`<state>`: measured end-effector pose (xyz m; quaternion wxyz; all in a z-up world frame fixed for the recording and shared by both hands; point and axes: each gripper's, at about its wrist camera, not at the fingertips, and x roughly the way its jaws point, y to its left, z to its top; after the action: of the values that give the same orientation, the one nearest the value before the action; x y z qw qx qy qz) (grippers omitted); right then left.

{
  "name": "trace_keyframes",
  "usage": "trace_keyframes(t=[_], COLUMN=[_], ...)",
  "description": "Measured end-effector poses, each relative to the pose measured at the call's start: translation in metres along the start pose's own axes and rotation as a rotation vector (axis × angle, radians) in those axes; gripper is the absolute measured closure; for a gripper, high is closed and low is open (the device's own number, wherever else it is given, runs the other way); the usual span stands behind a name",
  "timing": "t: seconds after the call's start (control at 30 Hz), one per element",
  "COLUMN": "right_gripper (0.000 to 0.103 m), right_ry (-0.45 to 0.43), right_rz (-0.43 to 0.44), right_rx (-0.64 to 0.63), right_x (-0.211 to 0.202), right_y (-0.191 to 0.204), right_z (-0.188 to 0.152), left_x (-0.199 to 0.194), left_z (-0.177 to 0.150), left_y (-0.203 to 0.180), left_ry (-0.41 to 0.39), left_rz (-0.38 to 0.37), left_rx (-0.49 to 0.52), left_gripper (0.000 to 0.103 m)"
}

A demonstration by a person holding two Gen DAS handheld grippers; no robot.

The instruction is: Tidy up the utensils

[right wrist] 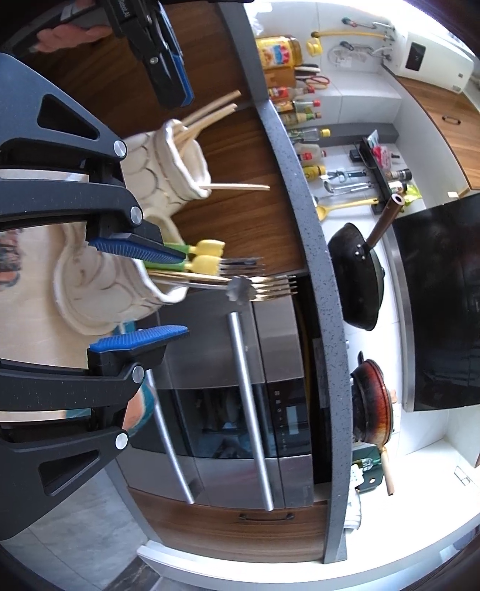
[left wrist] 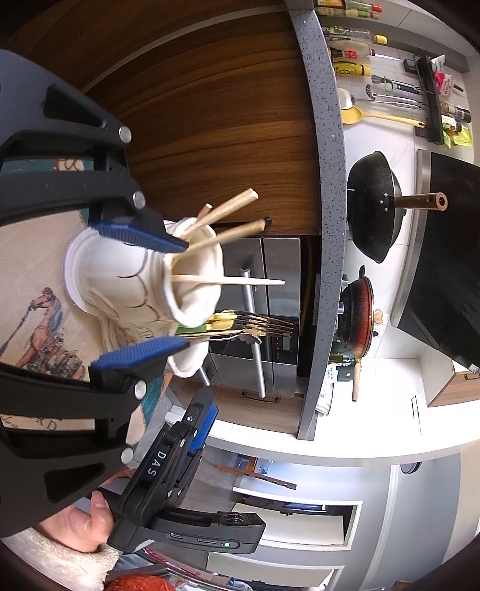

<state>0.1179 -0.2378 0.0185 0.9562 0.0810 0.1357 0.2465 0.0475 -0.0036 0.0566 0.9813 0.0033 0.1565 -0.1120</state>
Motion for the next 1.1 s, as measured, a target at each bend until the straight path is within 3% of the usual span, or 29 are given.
trace_keyframes(t=[0.2,0.3,0.53,0.63,0.8,1.1], right_gripper=[0.066,0.063,0.026,0.016,0.01,0.007], right_ry=[0.071,0.089,0.065,0.041,0.016,-0.026], right_rz=[0.0,-0.005,-0.014,-0.028,-0.038,-0.058], right_rx=[-0.023,-0.055,-0.125,-0.159,-0.192,-0.187], right_x=[-0.015,-0.024,-0.047,-0.054,-0.055,-0.059], right_y=[0.008,0.014,0.026,0.029,0.031,0.03], right_z=[-0.019,-0.027,-0.034,-0.036,-0.039,-0.038], left_x=[-0.016,-0.025,-0.041,-0.044,-0.044,-0.037], left_z=[-0.021,-0.034,-0.055,-0.06,-0.062,-0.066], left_y=[-0.003,-0.003,0.003,0.004,-0.001,-0.016], left_ry=[0.027,0.044,0.042,0.03,-0.018,-0.018], left_rz=[0.02,0.042,0.106,0.139,0.206,0.2], left_rx=[0.014,0.009,-0.042,-0.054,-0.004,0.068], left_gripper=[0.049,0.041,0.012,0.006,0.006,0.006])
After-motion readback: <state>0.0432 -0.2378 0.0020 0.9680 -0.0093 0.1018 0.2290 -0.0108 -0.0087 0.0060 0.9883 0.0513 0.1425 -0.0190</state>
